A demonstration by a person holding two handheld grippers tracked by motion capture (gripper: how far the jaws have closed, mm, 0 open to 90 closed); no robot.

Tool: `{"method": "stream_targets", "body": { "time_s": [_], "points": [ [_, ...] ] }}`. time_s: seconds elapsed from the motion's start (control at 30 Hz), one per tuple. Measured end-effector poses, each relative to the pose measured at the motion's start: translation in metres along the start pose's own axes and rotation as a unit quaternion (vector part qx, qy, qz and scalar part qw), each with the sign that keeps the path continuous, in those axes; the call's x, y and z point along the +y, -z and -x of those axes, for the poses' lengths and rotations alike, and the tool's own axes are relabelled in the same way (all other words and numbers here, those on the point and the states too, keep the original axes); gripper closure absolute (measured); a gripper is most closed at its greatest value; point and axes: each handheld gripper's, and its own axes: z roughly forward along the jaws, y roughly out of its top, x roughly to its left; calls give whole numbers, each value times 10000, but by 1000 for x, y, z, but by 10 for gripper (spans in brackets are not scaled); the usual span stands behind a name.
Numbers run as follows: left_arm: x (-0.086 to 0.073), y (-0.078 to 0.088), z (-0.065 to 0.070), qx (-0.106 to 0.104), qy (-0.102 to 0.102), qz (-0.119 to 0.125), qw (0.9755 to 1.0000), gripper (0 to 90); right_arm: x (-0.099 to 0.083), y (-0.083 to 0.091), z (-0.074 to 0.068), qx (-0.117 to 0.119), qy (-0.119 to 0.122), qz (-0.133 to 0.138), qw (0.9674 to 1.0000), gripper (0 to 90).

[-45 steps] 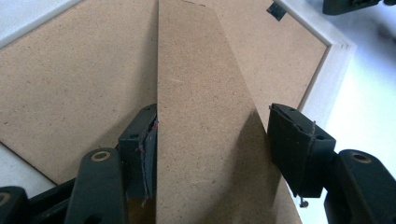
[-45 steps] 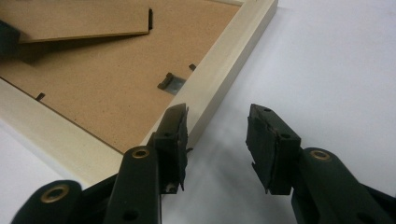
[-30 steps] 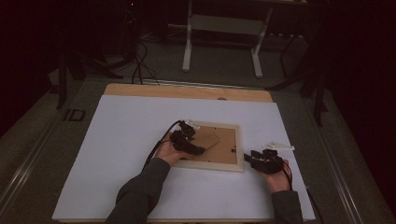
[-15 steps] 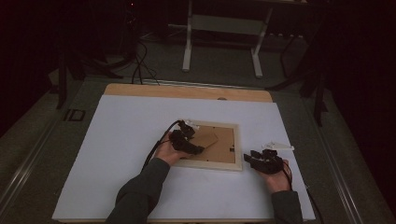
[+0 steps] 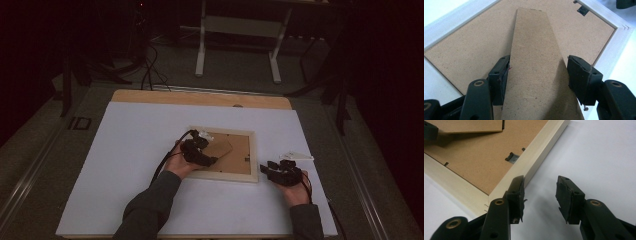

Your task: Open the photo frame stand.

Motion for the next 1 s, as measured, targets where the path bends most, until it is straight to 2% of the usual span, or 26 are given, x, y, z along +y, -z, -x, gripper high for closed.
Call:
{"method": "stream_targets", "body": {
  "time_s": [0.23,0.4,0.63,0.83,1.0],
  "points": [
    [-2,4,6,160,-149,139,9997,395,1,1,0,11,-4,29,10000,576],
    [-5,5,9,245,-203,235,9992,395,4,2,-1,122,-143,111,9998,577],
    [-8,7,12,310,-235,275,9989,395,7,3,-3,117,-133,129,9998,577],
    [-8,9,15,381,-290,327,9983,394,16,13,-2,125,-71,287,9995,601],
    [-10,9,17,427,-305,401,9978,394,22,11,0,132,-14,218,9997,608]
  ]
}}
